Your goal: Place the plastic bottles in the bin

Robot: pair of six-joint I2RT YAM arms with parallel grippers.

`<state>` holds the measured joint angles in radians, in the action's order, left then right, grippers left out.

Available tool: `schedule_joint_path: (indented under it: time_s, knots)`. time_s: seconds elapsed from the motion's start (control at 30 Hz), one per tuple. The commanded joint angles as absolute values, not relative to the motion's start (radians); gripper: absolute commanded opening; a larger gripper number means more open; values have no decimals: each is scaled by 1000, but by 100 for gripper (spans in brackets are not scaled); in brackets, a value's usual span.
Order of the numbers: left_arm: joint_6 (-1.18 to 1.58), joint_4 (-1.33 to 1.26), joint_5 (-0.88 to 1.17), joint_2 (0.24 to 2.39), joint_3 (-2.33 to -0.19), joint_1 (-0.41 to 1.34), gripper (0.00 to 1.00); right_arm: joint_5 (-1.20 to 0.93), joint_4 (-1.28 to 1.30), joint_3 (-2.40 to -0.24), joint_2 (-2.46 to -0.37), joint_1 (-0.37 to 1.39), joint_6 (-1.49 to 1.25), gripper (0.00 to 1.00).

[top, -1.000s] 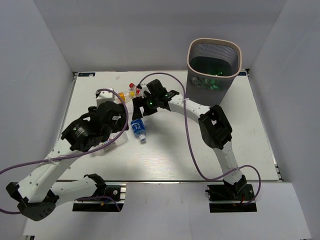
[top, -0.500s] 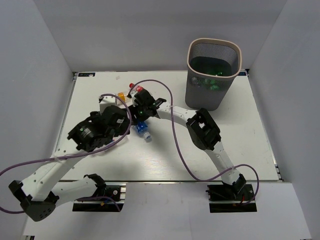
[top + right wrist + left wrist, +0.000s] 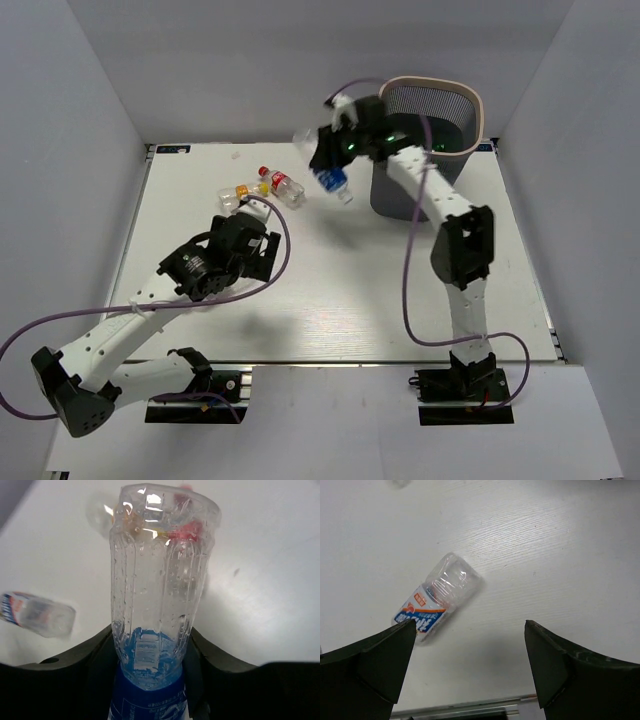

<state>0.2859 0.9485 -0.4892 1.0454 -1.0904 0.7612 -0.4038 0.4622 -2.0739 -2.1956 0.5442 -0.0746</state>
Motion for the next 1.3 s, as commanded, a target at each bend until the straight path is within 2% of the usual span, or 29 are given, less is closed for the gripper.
schedule_joint_path:
  time_s: [0.0,0.1,0.2,0.3,0.57,0.87,1.03,1.13,1.27]
  knots:
    - [75,819,-416,1031,-1054,758,99,-669,437,-2194,-1990,482,-29,0]
    - [-1,807,-416,1074,-1016,758,99,-721,317,-2105,-1855,439,-50,0]
    - [-38,793,-487,1126,-971,758,99,-657,167,-1943,-1699,400,-119,0]
    - [-38,761,-535,1164,-971,758,99,-523,36,-1820,-1600,353,-147,0]
    - [-198,646,-692,1273,-960,749,99,-88,-18,-1714,-1566,270,-57,0]
    - [-258,632,-733,1331,-969,749,99,-74,-52,-1795,-1646,150,-67,0]
    - [-270,623,-724,1293,-945,749,99,-87,-48,-1799,-1670,112,-67,0]
    - [-270,634,-724,1281,-945,749,99,-150,-49,-1813,-1661,63,-165,0]
    - [-261,634,-758,1241,-911,739,99,-169,-155,-1792,-1660,51,-190,0]
